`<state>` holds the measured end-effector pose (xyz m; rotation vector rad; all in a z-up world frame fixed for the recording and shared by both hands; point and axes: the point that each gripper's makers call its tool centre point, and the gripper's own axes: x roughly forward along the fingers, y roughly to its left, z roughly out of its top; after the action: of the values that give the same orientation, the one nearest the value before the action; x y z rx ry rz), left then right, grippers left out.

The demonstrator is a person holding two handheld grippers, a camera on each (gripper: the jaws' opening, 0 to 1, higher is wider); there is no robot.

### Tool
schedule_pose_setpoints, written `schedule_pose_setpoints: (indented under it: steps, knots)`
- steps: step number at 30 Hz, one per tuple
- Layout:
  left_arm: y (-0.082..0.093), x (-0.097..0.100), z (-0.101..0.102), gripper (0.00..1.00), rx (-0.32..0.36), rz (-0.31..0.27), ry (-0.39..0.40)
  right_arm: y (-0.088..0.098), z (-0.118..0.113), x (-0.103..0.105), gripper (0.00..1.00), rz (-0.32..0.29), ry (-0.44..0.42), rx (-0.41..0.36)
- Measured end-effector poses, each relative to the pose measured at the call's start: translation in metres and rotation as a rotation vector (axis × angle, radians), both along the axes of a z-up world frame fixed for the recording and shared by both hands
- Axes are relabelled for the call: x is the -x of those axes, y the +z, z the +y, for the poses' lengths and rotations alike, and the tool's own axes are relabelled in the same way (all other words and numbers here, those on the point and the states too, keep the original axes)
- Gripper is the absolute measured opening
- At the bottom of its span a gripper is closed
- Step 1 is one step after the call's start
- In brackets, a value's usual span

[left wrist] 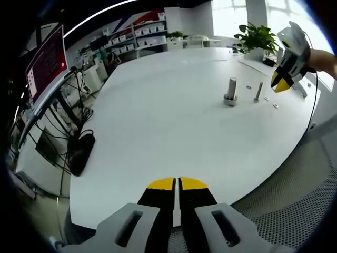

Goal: Place the washer onto the threaded stud by aligning its center hole with the stud, sliding it down to the base, and recovering from edge contact or off-axis alignment until the washer reaches the visible bottom stop.

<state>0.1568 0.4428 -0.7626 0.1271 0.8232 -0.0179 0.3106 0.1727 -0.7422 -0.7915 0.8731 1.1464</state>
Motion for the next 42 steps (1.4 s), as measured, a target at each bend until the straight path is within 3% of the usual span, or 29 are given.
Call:
schedule_pose_setpoints:
  steps: [11, 28, 42]
  knots:
    - [0.001, 0.000, 0.000, 0.00, 0.002, -0.003, -0.001, 0.014, 0.024, -0.009, 0.13, -0.055, 0.039, -0.041]
    - [0.002, -0.001, 0.000, 0.00, 0.004, -0.011, 0.000, 0.009, 0.032, -0.018, 0.13, -0.081, 0.135, 0.049]
    - [0.003, -0.002, 0.000, 0.00, 0.005, -0.018, 0.000, -0.001, 0.035, -0.015, 0.13, -0.053, 0.193, 0.105]
